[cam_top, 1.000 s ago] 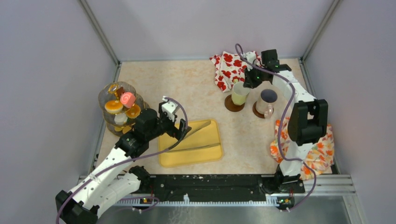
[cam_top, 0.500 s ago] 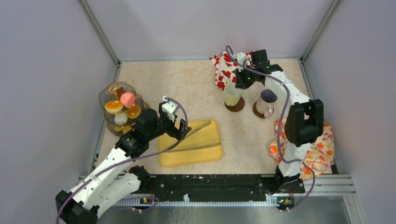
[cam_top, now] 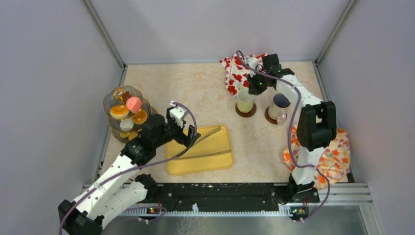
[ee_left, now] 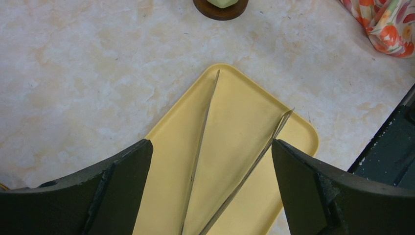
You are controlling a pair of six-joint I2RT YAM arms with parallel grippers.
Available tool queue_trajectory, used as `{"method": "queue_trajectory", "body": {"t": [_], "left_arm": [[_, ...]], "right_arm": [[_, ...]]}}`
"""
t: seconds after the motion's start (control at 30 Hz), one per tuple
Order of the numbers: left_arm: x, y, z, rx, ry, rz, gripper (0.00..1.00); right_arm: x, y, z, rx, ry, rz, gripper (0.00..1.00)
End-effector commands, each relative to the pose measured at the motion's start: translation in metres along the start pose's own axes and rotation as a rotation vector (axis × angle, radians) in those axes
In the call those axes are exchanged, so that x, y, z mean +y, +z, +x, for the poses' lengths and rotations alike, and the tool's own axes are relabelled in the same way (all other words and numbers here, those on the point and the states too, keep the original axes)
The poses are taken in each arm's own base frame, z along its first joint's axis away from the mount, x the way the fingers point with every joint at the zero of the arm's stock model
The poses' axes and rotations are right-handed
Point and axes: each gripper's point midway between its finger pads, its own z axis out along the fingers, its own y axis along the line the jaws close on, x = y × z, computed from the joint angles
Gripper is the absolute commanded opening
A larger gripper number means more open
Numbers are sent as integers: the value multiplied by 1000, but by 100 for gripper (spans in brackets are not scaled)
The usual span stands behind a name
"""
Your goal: Serve the afternoon tea
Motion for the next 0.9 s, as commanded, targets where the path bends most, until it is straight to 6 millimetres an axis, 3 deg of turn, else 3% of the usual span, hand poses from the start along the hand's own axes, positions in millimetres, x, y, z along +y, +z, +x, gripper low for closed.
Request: {"method": "queue_trajectory", "body": {"t": [0.0, 0.2, 0.5, 0.73, 0.87], "left_arm": [[-3, -1, -14, -62, 29, 18, 99], [-3, -1, -14, -60, 28, 16, 99], [-3, 0, -14, -58, 28, 15, 99], [-3, 0, -13, -58, 28, 18, 99], [-3, 0, -14, -58, 28, 17, 99]], "right_arm": [[-4, -5, -28, -101, -23, 14, 0], [-5, -2, -23, -90, -17, 18, 0], [-10, -1, -15, -84, -8, 28, 12], [-13, -6, -11, -84, 1, 38, 13], [-12, -7, -8, -77, -6, 27, 22]]}}
